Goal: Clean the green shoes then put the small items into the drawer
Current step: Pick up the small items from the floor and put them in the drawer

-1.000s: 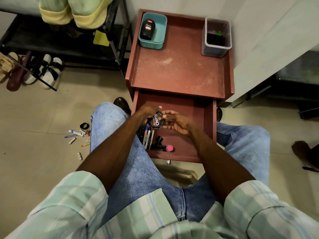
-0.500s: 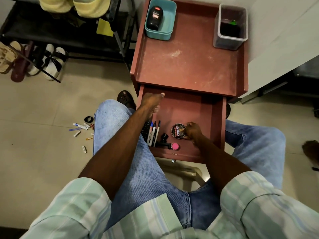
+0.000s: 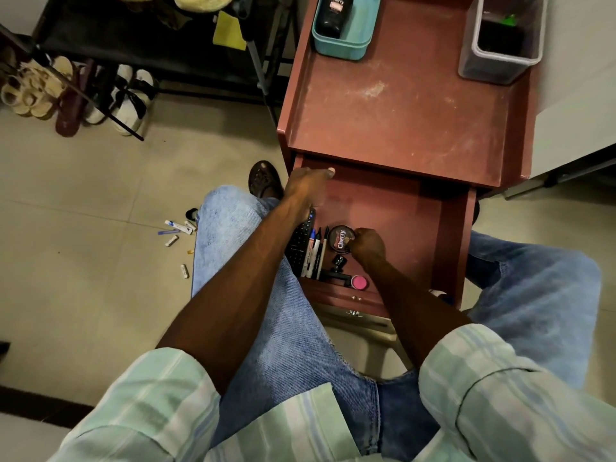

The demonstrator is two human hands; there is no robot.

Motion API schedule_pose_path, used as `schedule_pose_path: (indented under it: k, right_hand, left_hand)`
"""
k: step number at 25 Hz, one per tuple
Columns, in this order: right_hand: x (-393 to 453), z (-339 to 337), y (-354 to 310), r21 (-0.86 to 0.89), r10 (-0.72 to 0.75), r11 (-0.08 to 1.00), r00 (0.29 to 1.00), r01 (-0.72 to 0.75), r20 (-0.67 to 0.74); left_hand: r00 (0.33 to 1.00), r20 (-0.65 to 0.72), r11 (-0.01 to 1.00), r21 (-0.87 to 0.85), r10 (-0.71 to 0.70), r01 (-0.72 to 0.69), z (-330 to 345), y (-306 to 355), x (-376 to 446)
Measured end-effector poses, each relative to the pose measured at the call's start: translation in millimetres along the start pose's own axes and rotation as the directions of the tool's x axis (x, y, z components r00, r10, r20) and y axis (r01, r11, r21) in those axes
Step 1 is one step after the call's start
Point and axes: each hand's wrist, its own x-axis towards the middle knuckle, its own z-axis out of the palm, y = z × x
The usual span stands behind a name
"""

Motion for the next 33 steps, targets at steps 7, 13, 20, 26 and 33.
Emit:
schedule_pose_path:
  k: [7,13,20,26,33]
  right_hand:
    - [-17.5,-15.3,-2.4,0.022,0.009,1.000,0.997,-0.011,0.074]
    - [-46.0,-40.2,-30.0,0.028,-0.106,0.994,0.994,0.107,-0.026]
    - [-96.7,-110.9,-118.6,0.004,-0.460,0.877,0.844,0.480,-0.277]
    - [-129.0,-125.6,-208.5,-0.085,-0.649,0.749,0.702,0.657,-0.292]
    - [-158.9,-50.8,-296.6,-0.149,-0.800,0.600,0.596,0.786,-0.075]
  left_hand:
    - [0.999,0.004,0.997,0.060,0.037,-0.037,3.7,-1.8,-4.3]
    - [0.946,-0.006,0.831,0.480,0.324,-0.281,7.1,-10.5,-22.9]
    - [0.742,-0.033,0.677,0.437,0.670,-0.592,-14.8,16.6,-65.9]
    - [0.660,-0.355,0.749,0.291,0.662,-0.595,-91.8,54.8,-75.9]
    - [0.679,-0.615,0.913,0.202,0.401,-0.356,-226.2,-2.0,-59.0]
